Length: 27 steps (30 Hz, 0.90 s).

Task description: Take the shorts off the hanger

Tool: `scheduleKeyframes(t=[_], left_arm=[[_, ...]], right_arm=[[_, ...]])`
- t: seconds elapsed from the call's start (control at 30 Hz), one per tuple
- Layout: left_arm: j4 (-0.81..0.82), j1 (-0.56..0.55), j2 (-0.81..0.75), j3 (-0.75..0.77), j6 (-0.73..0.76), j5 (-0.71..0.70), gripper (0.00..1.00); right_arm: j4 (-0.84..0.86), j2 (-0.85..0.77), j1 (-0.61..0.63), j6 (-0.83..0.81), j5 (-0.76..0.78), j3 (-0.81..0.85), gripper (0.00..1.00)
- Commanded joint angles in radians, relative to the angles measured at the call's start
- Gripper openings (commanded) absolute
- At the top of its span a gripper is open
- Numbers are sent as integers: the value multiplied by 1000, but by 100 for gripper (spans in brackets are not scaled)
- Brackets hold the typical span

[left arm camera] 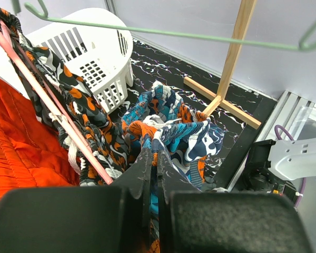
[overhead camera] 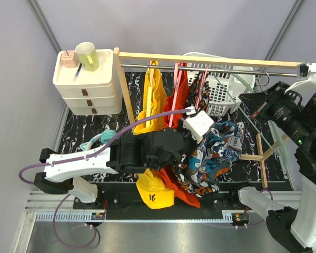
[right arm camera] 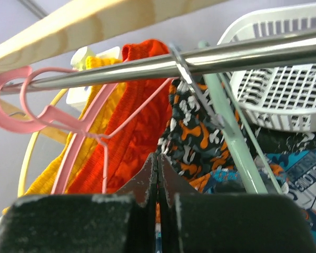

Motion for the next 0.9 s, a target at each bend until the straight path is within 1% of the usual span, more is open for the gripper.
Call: scheduleKeyframes(t=[0.0, 0.07, 0.1, 0.17, 0.23, 0.3, 0.43, 0.5, 0.57, 0.63, 0.73, 0.87], left_arm=[[56, 2, -42, 8, -3, 12, 0], [58, 2, -42, 9, -3, 11, 0], [58, 0, -40, 11, -4, 11, 0], [56, 2, -42, 10, -6, 14, 0], [55, 2, -43, 8, -8, 15, 0], [56, 2, -48, 5, -8, 17, 0], [56, 2, -48, 2, -9, 11, 0], [56, 2, -51, 0, -9, 11, 0], [56, 2, -53, -1, -9, 4, 0], [58, 2, -56, -3, -11, 0, 0], [55, 2, -56, -4, -14, 0, 0], [55, 2, -56, -4, -20, -5, 0]], right_arm=[[296, -106, 5, -17, 91, -173, 0], [409, -141, 5, -6, 146, -277, 0], [440, -164, 5, 5, 160, -302, 0], [503, -173, 3, 15, 181, -348, 0], [527, -180, 3, 46, 192, -365, 0], [573, -183, 5, 60, 235, -388, 0], [574, -181, 5, 74, 348, -394, 0], [564, -187, 5, 78, 437, -396, 0], [534, -195, 5, 77, 524, -394, 0], [505, -199, 5, 75, 575, -388, 0], [460, -203, 5, 54, 666, -370, 0], [425, -210, 5, -12, 834, -358, 0]])
